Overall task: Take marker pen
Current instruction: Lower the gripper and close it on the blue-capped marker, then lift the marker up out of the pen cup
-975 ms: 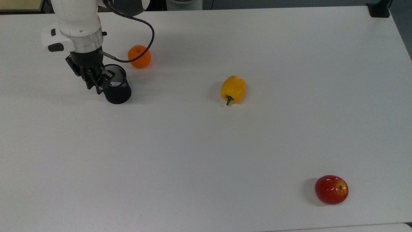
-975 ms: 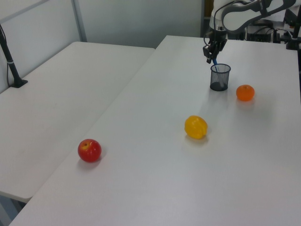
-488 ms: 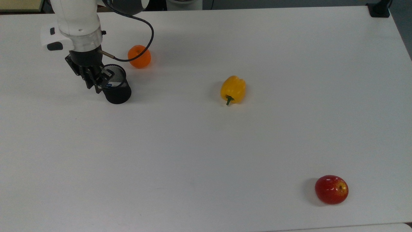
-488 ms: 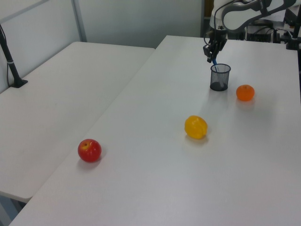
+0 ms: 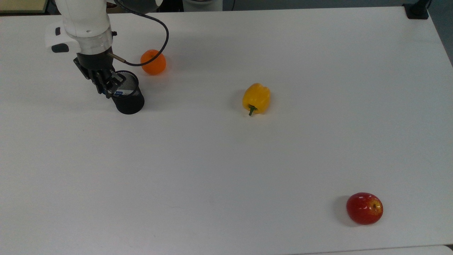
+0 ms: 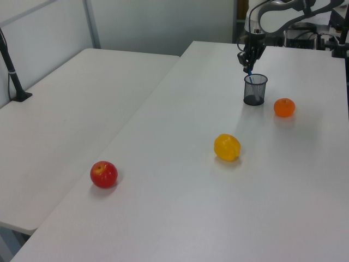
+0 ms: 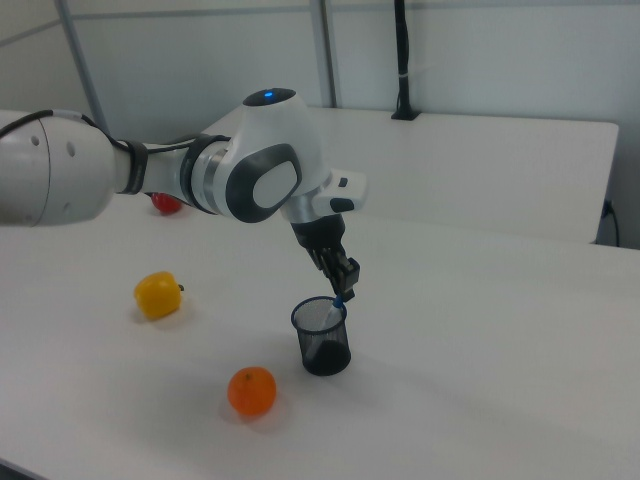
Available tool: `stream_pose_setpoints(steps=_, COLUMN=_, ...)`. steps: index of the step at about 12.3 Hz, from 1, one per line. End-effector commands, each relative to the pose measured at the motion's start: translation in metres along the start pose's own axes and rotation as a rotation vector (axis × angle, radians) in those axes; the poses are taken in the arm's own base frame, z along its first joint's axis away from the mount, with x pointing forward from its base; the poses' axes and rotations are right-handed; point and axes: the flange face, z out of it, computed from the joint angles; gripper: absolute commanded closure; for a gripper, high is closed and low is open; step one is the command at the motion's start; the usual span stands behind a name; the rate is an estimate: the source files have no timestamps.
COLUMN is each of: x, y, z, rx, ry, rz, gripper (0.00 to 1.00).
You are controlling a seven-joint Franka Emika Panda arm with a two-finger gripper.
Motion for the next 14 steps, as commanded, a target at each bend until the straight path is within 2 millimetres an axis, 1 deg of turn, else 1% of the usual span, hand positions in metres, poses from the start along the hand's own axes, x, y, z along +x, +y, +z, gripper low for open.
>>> stream_pose_setpoints(steps=1, x=-0.01, y=0.003, z=-0.008, rx=-0.005, ry=-0.013, rz=0.024, gripper=0.84)
stream_pose_setpoints(steps=4, x=-0.008, y=0.002, z=-0.014, rx=0.007, ry=-0.003, rz=0.031, gripper=0.88)
stream_pose_setpoints(steps=6, x=-0.007, y=0.004, z=-0.033, rx=0.015, ry=0.021, rz=0.034, gripper=0.89)
stream_pose_setpoints(steps=8, x=-0.007, y=0.002, z=-0.06, rx=0.029, ry=0.061, rz=0.024, gripper=0.89)
stream_pose_setpoints(steps=11, x=0.004, y=0.003, z=-0.112, rx=0.052, ry=0.151, rz=0.025, gripper=0.89)
stream_pose_setpoints(steps=13, x=0.002, y=-0.001, z=-0.134, rx=0.055, ry=0.185, rz=0.008, gripper=0.89)
stream_pose_setpoints(steps=14, x=0.001, y=-0.004, z=-0.137, rx=0.057, ry=0.19, rz=0.001, gripper=0.89)
